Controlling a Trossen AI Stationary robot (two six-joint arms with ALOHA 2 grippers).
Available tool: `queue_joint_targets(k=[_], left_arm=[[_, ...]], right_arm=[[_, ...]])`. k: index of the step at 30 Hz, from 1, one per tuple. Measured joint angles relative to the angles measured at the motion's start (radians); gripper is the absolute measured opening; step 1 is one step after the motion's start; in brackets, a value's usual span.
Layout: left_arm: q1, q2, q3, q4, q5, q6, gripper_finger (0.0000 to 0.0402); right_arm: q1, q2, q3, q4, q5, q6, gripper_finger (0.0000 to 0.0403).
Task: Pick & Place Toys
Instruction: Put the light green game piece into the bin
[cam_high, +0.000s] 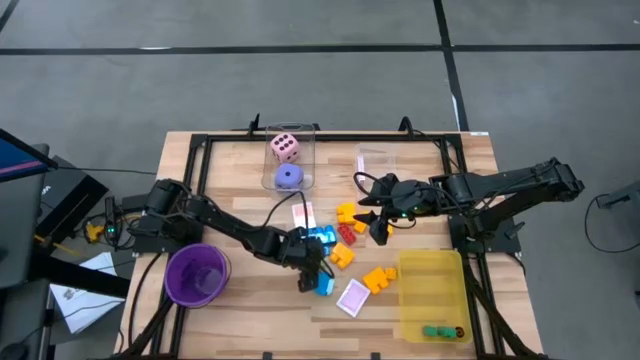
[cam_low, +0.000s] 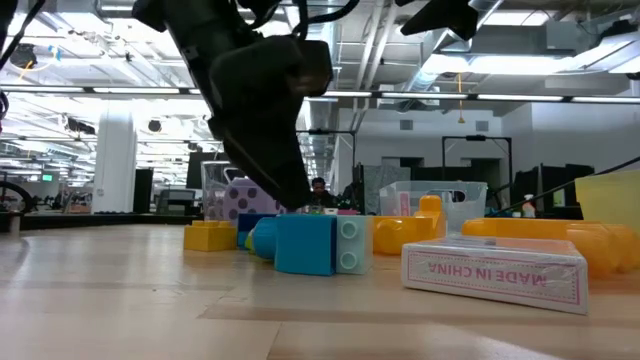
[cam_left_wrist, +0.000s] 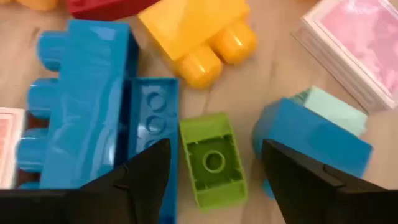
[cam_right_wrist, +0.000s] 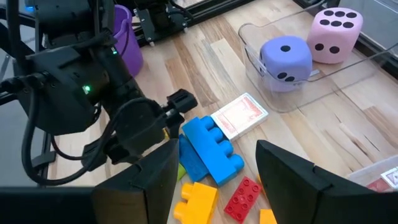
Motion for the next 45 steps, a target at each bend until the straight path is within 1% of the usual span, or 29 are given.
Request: queue_joint_targets(k=[2, 5, 9, 14, 25, 29, 33, 35, 45], left_arm=[[0.000, 0.000, 0.000, 0.001, -0.025, -0.013, 0.0242], [0.000, 0.000, 0.000, -0.002, -0.032, -0.019, 0.0234], [-0.003, 0.000, -0.006, 0.003, -0.009, -0.045, 0.0230], [-0.011, 0.000, -0.016, 0.006, 0.011, -0.043, 0.0235], [-0.015, 0.008, -0.015, -0.001, 0.021, -0.020, 0.0239], [-0.013, 0.022, -0.017, -0.004, 0.033, -0.008, 0.0236], [-0.006, 0.022, -0.016, -0.011, 0.011, -0.009, 0.0233], [-0.005, 0.023, -0.019, -0.010, 0.023, -0.011, 0.0231], [-0.009, 0.031, -0.055, 0.015, 0.044, -0.064, 0.0226]], right_arm=[[0.000, 0.000, 0.000, -0.003, 0.000, 0.000, 0.0207], [0.000, 0.000, 0.000, -0.006, 0.000, -0.005, 0.0207], [0.000, 0.000, 0.000, -0.006, 0.000, -0.011, 0.0207], [0.000, 0.000, 0.000, -0.007, 0.000, -0.027, 0.0207], [0.000, 0.000, 0.000, -0.025, 0.000, -0.037, 0.0207], [0.000, 0.000, 0.000, -0.028, 0.000, -0.037, 0.0207], [0.000, 0.000, 0.000, -0.029, 0.000, -0.037, 0.0207], [0.000, 0.000, 0.000, -0.029, 0.000, -0.037, 0.0207], [-0.001, 0.000, 0.000, -0.027, 0.000, -0.036, 0.0207]])
